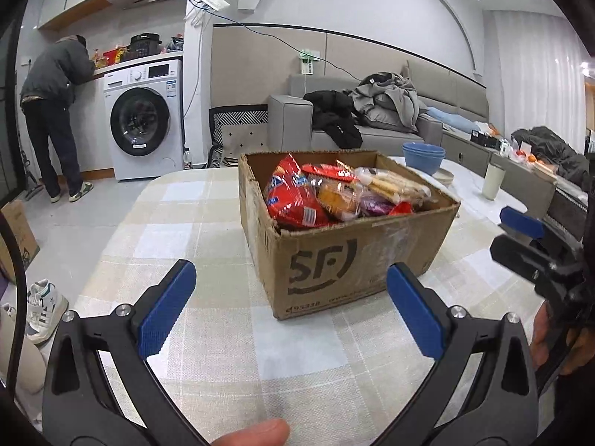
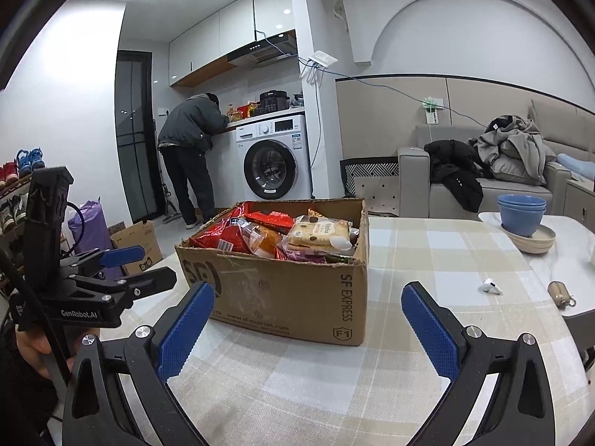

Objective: Organize snacks

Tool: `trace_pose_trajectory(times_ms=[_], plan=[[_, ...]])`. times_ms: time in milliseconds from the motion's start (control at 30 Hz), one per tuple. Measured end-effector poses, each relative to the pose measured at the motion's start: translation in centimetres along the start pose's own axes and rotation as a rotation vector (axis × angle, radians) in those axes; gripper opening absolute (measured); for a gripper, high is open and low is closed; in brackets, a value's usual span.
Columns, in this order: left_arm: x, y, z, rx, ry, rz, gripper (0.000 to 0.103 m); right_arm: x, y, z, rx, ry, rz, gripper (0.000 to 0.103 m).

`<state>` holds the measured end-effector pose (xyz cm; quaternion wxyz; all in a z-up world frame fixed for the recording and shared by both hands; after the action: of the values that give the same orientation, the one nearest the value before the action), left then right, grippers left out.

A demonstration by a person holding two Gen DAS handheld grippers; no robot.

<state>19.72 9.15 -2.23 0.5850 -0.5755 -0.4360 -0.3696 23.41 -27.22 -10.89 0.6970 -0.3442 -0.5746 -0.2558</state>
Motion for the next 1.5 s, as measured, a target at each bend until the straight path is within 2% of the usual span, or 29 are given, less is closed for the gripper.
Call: trace_pose_trajectory(times_ms=[300, 567, 1500], plan=[[-0.8, 0.6, 0.6, -0.002, -0.030, -0.013, 0.102, 0.1, -0.3, 0.6, -0.010, -0.041, -0.023, 0.102], [-1.4, 1.2, 0.2, 0.006, -0.007, -0.009, 0.102, 0.1, -0.5, 0.9, -0.017, -0.059, -0.037, 0.103], [-1.7, 1.5, 0.2, 0.016, -0.012, -0.013, 0.102, 0.2, -0.7, 0.5, -0.017, -0.035, -0.043, 0.103]])
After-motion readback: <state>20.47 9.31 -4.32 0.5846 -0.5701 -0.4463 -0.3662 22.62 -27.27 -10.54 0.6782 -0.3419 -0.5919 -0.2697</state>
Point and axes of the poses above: each gripper's, at about its wrist camera, not at the fingertips, and y roughly the way its jaws point, z to its left, x to its top, the point moved 9 cm from there along y, roughly the way its jaws point, and after that the axes turned 8 degrees about -z, right-handed, at the moved point
